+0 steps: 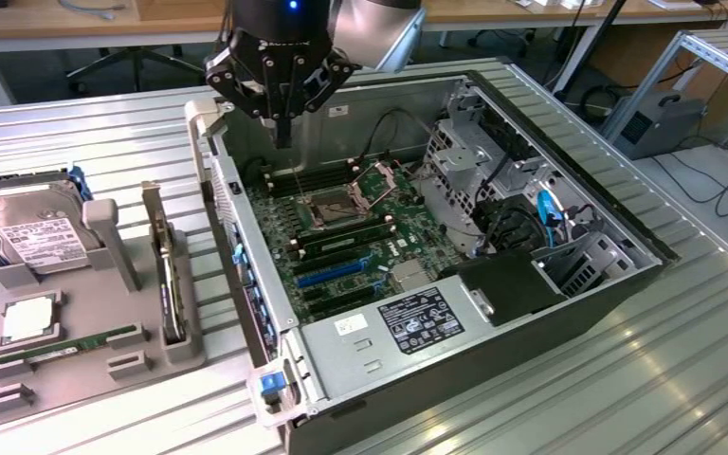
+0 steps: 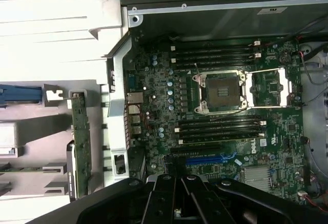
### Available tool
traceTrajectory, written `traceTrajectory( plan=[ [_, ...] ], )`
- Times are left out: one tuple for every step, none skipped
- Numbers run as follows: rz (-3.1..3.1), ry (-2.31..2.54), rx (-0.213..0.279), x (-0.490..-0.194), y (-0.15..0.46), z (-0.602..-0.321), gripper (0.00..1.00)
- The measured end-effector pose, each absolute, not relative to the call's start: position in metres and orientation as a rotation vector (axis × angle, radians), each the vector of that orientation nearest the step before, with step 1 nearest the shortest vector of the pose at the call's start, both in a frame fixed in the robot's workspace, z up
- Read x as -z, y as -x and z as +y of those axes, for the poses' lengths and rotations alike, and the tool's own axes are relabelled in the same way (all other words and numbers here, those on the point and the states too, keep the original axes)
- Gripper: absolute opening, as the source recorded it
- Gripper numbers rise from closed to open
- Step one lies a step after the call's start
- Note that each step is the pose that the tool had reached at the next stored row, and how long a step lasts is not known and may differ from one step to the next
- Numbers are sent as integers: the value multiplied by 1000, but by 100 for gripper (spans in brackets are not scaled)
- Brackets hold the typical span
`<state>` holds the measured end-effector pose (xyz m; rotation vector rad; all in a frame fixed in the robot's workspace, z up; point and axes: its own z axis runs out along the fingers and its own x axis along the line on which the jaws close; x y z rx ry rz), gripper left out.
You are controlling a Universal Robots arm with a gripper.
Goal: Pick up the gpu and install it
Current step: 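Reach for the gpu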
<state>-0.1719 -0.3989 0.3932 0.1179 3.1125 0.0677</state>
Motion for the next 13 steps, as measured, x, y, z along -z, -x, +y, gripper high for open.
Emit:
traceTrajectory(
  plan=[
    [3113, -118, -68, -393, 172, -399, 11],
    [3112, -118, -68, -393, 173, -399, 11],
    [3112, -118, -68, -393, 174, -399, 11],
    [3112, -118, -68, -393, 174, -399, 11],
    [3112, -118, -68, -393, 175, -399, 11],
    [3112, -118, -68, -393, 175, -399, 11],
    [3112, -118, -68, -393, 175, -399, 11],
    [3112, -118, -68, -393, 176, -399, 11],
    [3113, -118, -68, -393, 176, -399, 11],
    [3112, -118, -68, -393, 177, -399, 11],
    [3112, -118, -68, -393, 178, -399, 11],
    [3113, -118, -68, -393, 178, -399, 11],
    [3113, -118, -68, -393, 178, -399, 11]
  ],
)
